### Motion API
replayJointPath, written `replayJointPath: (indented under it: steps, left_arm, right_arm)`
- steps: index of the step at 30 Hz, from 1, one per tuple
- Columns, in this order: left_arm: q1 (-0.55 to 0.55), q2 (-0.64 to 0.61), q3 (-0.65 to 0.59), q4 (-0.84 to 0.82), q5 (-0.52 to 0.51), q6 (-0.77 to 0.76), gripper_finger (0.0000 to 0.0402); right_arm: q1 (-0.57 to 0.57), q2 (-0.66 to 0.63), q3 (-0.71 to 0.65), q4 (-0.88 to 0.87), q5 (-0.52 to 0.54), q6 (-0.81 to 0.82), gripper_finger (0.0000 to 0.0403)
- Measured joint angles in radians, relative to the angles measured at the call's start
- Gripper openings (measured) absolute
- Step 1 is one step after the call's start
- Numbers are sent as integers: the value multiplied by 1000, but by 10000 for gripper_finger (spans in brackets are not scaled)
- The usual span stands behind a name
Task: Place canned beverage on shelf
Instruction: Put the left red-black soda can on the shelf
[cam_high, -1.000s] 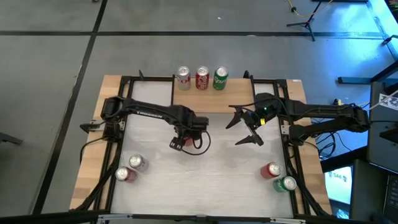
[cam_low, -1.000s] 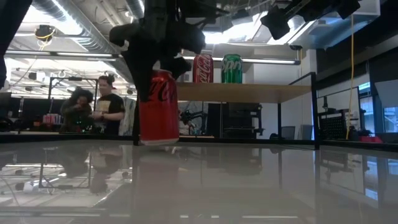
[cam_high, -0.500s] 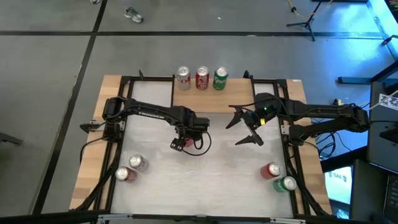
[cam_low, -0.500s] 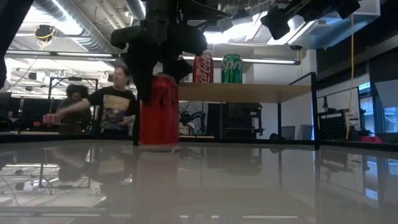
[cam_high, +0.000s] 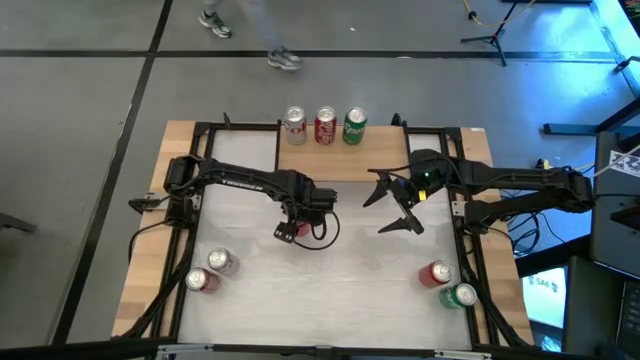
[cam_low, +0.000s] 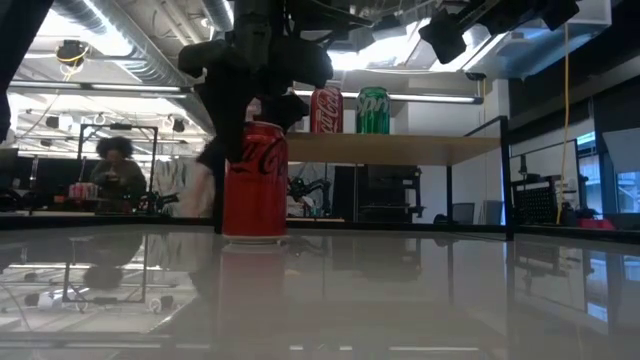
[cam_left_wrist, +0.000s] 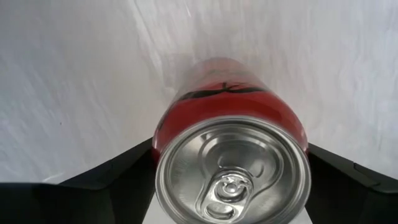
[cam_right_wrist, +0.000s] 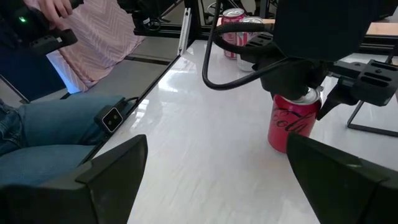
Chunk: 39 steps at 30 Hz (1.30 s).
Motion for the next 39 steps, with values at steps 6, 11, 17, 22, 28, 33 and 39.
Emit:
replayJointPath:
  steps: [6,11,17,22,28,33,39]
  left_arm:
    - [0,-34,0,-15,-3,-3,325]
    - [0,-87,2,-18,-8,-77,325]
    - [0,-178,2,-29,-24,-214,325]
    - [-11,-276,2,-32,-107,-353,325]
    - [-59,-442,-27,4,-218,-401,325]
    - [-102,-594,-143,95,-310,-471,325]
    - [-146,-721,-323,219,-344,-533,325]
  right_arm:
    - [0,0,0,-1,0,0,376]
    - [0,0,0,-2,-4,23,376]
    - [0,0,0,-1,-11,66,376]
    - [1,0,0,32,8,115,376]
    - [1,0,0,148,101,162,376]
    - [1,29,3,284,128,191,376]
    - [1,144,93,301,161,204,376]
